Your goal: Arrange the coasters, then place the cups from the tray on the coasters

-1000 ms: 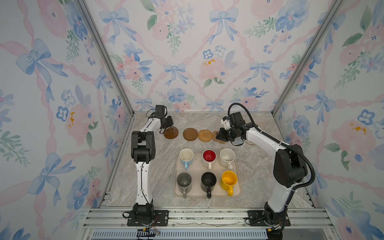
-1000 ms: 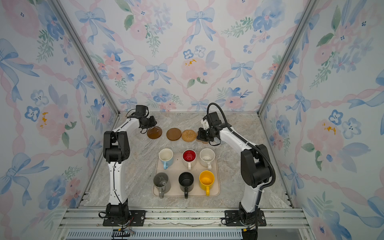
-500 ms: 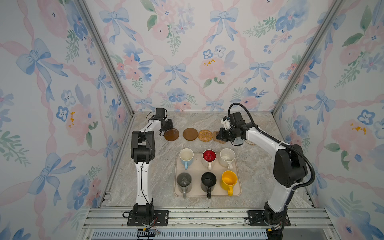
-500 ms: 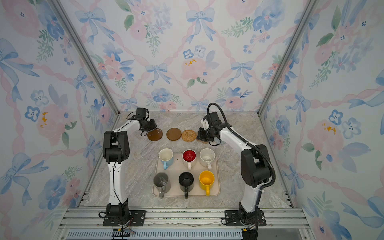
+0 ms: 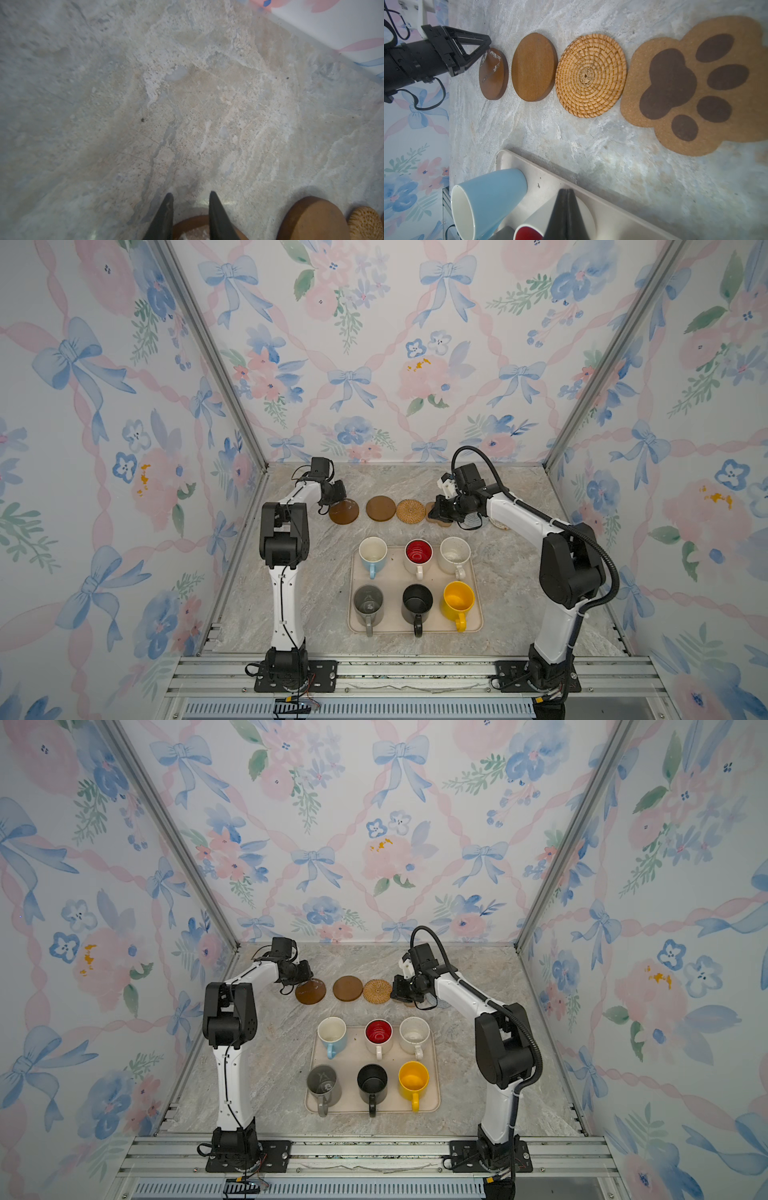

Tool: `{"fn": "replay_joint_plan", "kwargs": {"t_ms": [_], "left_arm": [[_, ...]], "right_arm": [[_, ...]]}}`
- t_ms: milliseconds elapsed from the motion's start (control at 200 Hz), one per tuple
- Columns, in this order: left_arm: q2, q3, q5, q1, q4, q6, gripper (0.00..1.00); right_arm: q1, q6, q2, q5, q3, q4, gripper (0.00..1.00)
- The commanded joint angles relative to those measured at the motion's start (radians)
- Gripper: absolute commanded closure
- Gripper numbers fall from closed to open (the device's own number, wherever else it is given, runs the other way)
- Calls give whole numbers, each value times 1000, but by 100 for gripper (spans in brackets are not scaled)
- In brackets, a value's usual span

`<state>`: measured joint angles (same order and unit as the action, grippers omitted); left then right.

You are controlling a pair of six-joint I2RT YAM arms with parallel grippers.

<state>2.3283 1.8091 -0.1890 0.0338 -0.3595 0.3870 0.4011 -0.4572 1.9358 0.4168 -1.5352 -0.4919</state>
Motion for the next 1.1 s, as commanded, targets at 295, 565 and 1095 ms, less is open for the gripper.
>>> {"fn": "replay_joint_plan", "kwargs": {"t_ms": [295, 565, 1095], "left_arm": [[-256, -27, 11, 7, -26, 20, 74], [-466, -229, 10, 63, 10, 27, 73], [-858, -723, -19, 95, 272, 154, 71]], "right_arm": [[-9, -99, 279, 194, -274, 128, 83], [7, -224, 446, 242, -381, 282, 51], [7, -488, 689, 359, -608, 558, 54]]}}
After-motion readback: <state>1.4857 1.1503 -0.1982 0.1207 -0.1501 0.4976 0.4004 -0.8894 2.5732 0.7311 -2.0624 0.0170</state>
